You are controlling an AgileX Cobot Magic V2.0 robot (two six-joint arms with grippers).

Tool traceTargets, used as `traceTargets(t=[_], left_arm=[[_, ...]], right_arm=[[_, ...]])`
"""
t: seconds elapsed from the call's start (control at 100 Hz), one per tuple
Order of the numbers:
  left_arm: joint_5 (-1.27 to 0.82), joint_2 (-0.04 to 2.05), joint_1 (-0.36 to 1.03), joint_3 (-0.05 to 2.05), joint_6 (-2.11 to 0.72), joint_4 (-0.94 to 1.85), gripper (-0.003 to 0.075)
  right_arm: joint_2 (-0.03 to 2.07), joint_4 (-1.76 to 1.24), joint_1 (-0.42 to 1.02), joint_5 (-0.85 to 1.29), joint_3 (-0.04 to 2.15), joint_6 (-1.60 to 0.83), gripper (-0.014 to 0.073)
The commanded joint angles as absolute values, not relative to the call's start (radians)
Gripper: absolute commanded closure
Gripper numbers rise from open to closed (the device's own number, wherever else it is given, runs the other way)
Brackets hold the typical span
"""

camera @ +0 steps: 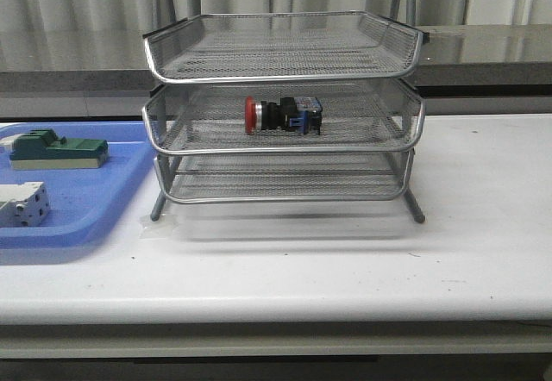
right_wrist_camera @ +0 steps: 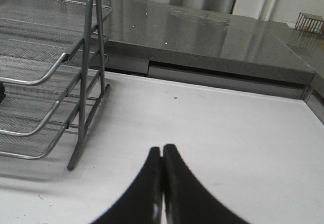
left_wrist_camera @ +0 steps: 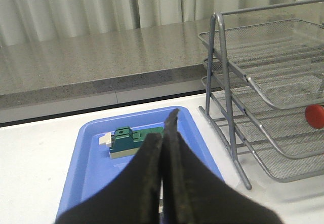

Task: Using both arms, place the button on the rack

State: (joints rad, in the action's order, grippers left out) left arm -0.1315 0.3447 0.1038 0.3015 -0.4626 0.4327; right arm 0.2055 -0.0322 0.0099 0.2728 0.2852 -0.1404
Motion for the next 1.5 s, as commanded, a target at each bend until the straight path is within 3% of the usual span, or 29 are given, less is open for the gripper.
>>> traceTargets(t=[0.0,0.3,0.55,1.49], left_arm=[[-0.054,0.352,0.104,0.330,-0.453,0.445,0.0741],[-0.054,0.352,0.104,0.330,-0.453,0.445,0.0741],[-0.054,0.352,0.104,0.330,-0.453,0.445,0.0741],[-0.054,0.352,0.104,0.330,-0.453,0.445,0.0741]], right_arm=[[0.157,0.035,0.004,0.173,0.258,-0.058,0.0651],[-0.029,0.054,0.004,0.116,0.082,0.009,0.0651],[-0.027,0.052,0.004,-0.055,-0.029,0.009,0.0651],[-0.027,0.051,0.004,-0.025,-0.028,0.009,0.0651]])
